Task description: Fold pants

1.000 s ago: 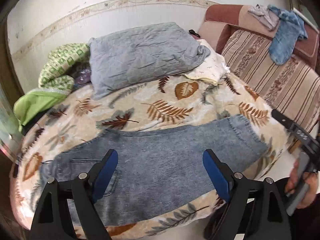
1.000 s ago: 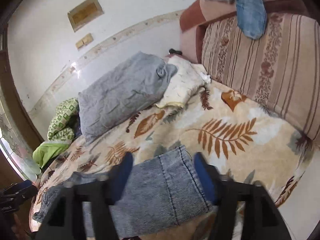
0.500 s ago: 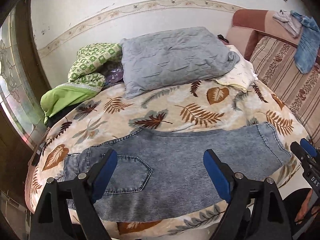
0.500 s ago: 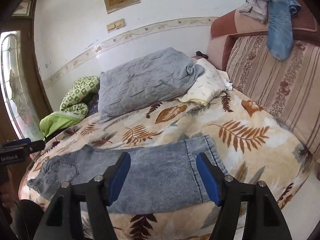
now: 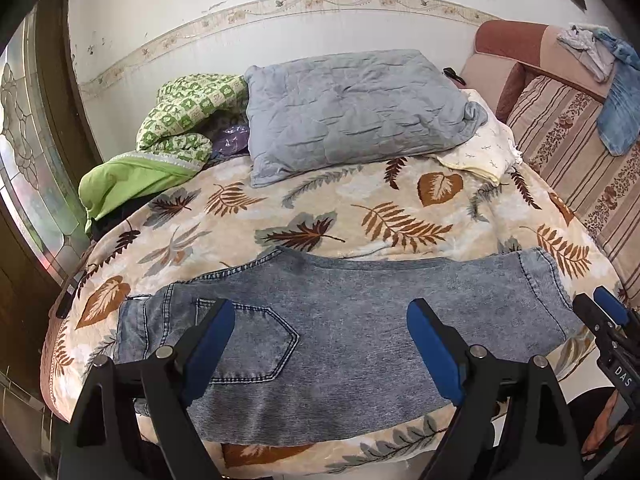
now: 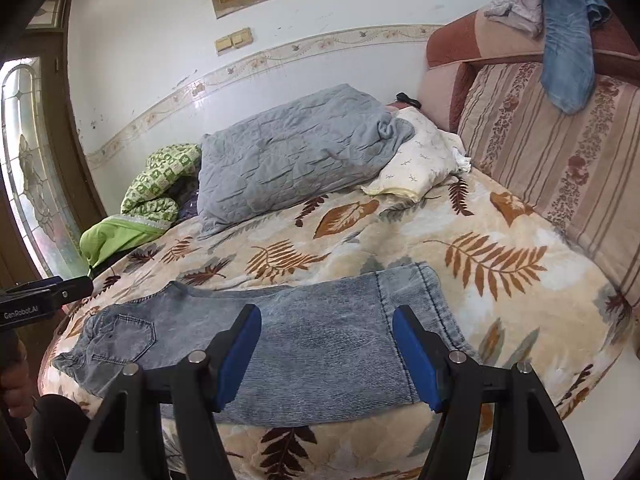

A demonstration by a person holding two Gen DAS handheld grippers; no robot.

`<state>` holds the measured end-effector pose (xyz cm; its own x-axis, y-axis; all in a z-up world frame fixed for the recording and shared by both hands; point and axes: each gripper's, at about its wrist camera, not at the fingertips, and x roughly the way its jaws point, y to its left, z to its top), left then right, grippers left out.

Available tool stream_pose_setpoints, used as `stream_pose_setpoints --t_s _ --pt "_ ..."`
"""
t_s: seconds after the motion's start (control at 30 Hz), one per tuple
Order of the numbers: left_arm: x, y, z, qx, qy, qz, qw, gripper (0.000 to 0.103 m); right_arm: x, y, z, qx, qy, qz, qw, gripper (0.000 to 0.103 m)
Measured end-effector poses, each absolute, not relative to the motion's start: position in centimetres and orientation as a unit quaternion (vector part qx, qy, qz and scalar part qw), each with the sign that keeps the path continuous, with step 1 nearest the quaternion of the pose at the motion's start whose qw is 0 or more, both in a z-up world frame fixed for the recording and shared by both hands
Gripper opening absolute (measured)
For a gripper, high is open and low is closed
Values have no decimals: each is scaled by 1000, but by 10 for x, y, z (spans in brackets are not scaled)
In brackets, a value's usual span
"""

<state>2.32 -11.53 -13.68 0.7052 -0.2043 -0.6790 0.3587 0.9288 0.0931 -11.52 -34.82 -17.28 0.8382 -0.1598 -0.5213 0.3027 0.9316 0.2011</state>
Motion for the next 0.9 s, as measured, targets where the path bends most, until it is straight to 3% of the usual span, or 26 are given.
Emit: stream_pose_setpoints --t_s 0.9 --pt "46 -86 -159 79 376 -121 915 88 -83 -324 -190 100 308 -107 940 72"
